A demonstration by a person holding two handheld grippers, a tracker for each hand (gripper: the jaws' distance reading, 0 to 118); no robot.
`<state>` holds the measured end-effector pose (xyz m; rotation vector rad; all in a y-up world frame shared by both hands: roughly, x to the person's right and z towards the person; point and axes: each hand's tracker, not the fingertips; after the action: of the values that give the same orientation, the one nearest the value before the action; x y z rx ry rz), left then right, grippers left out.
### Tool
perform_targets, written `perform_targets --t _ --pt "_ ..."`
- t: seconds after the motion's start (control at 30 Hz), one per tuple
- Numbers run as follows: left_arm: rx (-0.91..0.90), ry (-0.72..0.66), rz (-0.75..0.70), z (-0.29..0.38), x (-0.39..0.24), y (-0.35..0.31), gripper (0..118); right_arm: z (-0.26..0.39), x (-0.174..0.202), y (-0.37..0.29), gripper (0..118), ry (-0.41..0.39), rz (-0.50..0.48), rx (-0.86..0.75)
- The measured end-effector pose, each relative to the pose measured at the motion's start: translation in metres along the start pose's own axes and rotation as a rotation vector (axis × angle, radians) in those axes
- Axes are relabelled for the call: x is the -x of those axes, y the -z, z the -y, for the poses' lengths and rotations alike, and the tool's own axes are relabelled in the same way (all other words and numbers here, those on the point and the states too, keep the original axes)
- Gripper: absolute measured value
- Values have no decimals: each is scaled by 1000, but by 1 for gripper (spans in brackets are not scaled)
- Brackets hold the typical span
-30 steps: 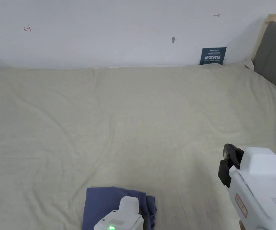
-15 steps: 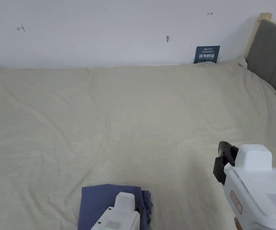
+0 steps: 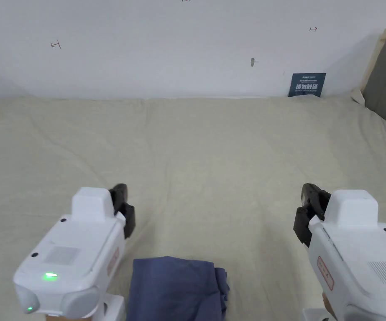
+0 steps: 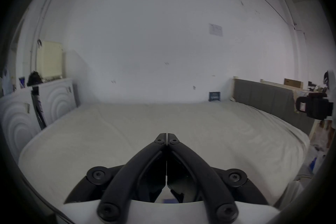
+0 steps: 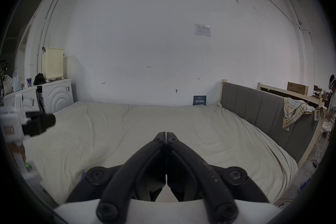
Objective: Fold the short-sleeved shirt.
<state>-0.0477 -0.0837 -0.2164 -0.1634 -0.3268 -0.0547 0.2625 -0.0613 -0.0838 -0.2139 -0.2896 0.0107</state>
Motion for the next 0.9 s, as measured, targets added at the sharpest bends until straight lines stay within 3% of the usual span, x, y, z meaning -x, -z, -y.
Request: perform_targets --t 0.23,0.33,0.63,0.8,0.9 --pt "-28 63 -133 -5 52 -12 0 -3 19 4 2 -20 -18 -33" --pt "-15 -18 -128 -2 70 -14 0 -4 26 7 2 -21 -32 -32" --pt "-18 -45 -166 0 85 -23 0 1 44 13 2 -30 -58 -18" --pt "-20 -47 -171 -1 89 -24 0 34 61 29 2 -30 -101 22" --pt "-18 -47 -172 1 91 -25 0 76 80 44 2 -55 -159 128"
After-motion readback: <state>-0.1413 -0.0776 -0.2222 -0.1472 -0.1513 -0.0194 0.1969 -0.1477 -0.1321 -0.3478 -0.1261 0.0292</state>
